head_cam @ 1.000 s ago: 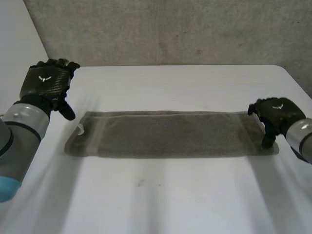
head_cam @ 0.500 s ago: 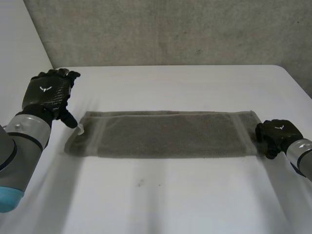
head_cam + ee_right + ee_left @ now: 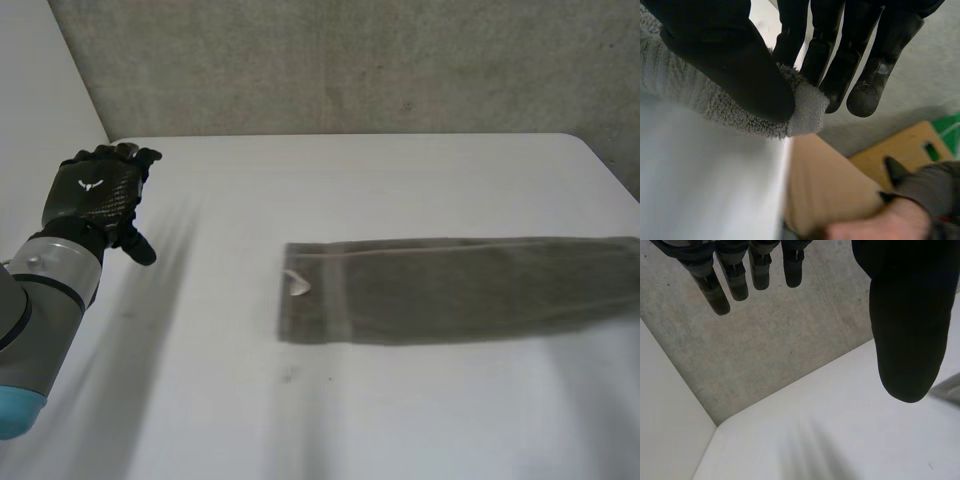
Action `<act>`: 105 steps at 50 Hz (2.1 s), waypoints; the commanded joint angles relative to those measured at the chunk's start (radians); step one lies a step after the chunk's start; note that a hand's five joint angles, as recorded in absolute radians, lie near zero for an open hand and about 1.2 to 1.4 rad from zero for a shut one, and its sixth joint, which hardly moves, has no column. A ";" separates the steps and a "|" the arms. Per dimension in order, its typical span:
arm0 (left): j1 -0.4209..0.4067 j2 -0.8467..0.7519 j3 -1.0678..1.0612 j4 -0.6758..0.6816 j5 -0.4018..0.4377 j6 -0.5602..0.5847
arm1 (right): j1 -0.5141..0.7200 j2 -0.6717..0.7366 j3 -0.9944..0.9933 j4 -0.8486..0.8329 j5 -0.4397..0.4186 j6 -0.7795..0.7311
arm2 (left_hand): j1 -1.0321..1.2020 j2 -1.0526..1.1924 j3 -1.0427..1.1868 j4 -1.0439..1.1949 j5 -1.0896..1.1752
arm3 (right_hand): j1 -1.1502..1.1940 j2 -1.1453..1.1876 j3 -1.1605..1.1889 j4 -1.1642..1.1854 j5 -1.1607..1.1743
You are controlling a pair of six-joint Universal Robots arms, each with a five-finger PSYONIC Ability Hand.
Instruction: Fold the towel.
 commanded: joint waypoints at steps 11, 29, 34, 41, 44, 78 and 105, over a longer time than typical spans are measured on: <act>-0.001 0.002 -0.009 0.000 -0.003 0.000 | 0.553 -0.146 -0.113 -0.015 -0.006 0.118 | -0.010 0.008 0.005 0.007 -0.027 | 0.300 0.071 0.112 0.038 0.237; -0.006 0.002 -0.024 0.003 -0.003 0.000 | 1.067 0.144 -0.104 -0.015 0.008 0.114 | -0.010 0.008 0.005 0.007 -0.027 | -0.762 -0.991 -0.950 -1.024 -0.825; -0.009 0.002 -0.024 0.006 -0.003 0.000 | 0.992 0.034 -0.063 -0.006 0.011 0.146 | -0.010 0.008 0.005 0.007 -0.027 | -0.921 -1.151 -1.109 -1.183 -0.984; -0.015 -0.001 -0.023 0.008 -0.003 0.000 | 0.815 -0.111 0.049 -0.004 0.003 0.260 | -0.010 0.008 0.005 0.007 -0.027 | -0.921 -1.151 -1.109 -1.183 -0.984; -0.022 -0.005 -0.015 0.006 -0.001 0.003 | 0.729 -0.166 0.108 0.001 -0.001 0.319 | -0.010 0.008 0.005 0.007 -0.027 | -0.921 -1.151 -1.109 -1.183 -0.984; -0.355 -0.142 0.261 -0.008 -0.156 0.002 | 0.402 -0.112 0.257 -0.009 -0.167 0.345 | -0.010 0.008 0.005 0.007 -0.027 | 0.300 0.071 0.112 0.038 0.237; -0.365 -0.137 0.244 -0.008 -0.163 0.002 | 0.444 -0.095 0.266 -0.064 -0.104 0.271 | -0.010 0.008 0.005 0.007 -0.027 | 0.300 0.071 0.112 0.038 0.237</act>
